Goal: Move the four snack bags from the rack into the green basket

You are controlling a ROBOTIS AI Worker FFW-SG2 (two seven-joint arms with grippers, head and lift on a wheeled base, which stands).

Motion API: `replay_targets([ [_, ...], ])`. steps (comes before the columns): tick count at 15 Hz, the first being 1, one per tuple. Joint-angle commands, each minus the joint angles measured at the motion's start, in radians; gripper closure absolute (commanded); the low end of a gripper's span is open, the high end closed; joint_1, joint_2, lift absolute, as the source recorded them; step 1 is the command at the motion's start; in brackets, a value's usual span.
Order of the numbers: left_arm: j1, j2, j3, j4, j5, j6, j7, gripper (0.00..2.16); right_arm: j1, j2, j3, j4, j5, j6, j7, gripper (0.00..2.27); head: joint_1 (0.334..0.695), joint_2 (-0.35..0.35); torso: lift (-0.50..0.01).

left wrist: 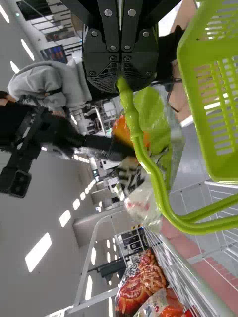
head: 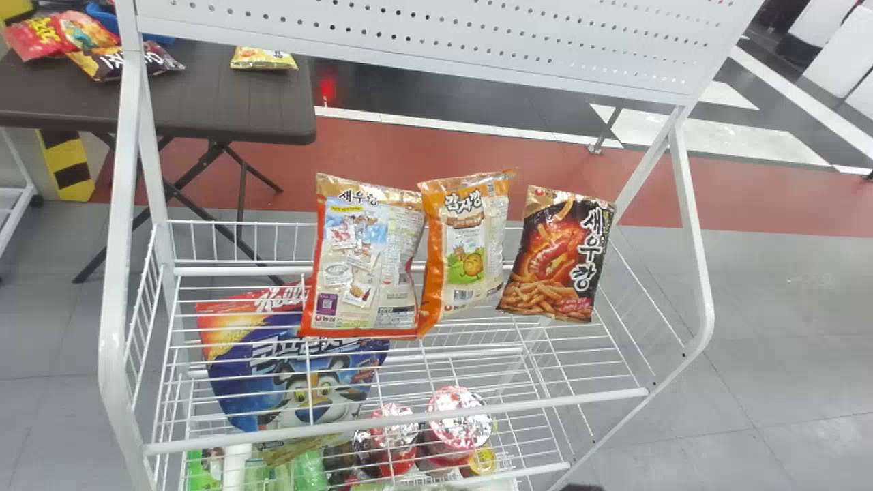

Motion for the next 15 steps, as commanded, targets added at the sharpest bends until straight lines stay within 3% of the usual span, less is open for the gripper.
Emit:
replay_targets([
  [1, 0.0, -0.001, -0.003, -0.003, -0.001, 0.0, 0.0, 1.88, -0.025, -0.001, 0.051, 0.07, 0.003, 0.011, 0.01, 2.11, 0.695, -0.35, 0.0],
  [7, 0.002, -0.001, -0.019, -0.008, -0.009, 0.0, 0.0, 1.88, -0.158, -0.001, 0.212, 0.248, 0.014, 0.002, 0.001, 2.1, 0.695, -0.35, 0.0],
  [8, 0.003, -0.001, -0.019, -0.008, -0.009, 0.0, 0.0, 1.88, -0.169, -0.001, 0.229, 0.26, 0.014, 0.008, -0.001, 2.01, 0.695, -0.35, 0.0],
  [9, 0.006, -0.001, -0.018, -0.009, -0.009, 0.0, 0.0, 1.88, -0.17, -0.001, 0.23, 0.265, 0.014, 0.002, -0.001, 1.52, 0.695, -0.35, 0.0],
  [10, 0.008, -0.001, -0.016, -0.011, -0.009, 0.0, -0.002, 1.88, -0.173, -0.001, 0.229, 0.266, 0.017, 0.005, -0.002, 0.47, 0.695, -0.35, 0.0],
  [11, 0.008, -0.001, -0.016, -0.012, -0.009, 0.0, -0.002, 1.88, -0.172, -0.003, 0.22, 0.26, 0.017, 0.011, -0.002, 0.0, 0.695, -0.35, 0.0],
  [15, 0.008, -0.001, -0.019, -0.012, -0.01, 0.0, 0.0, 1.88, -0.149, -0.003, 0.171, 0.225, 0.003, -0.02, 0.004, 0.05, 0.695, -0.35, 0.0],
])
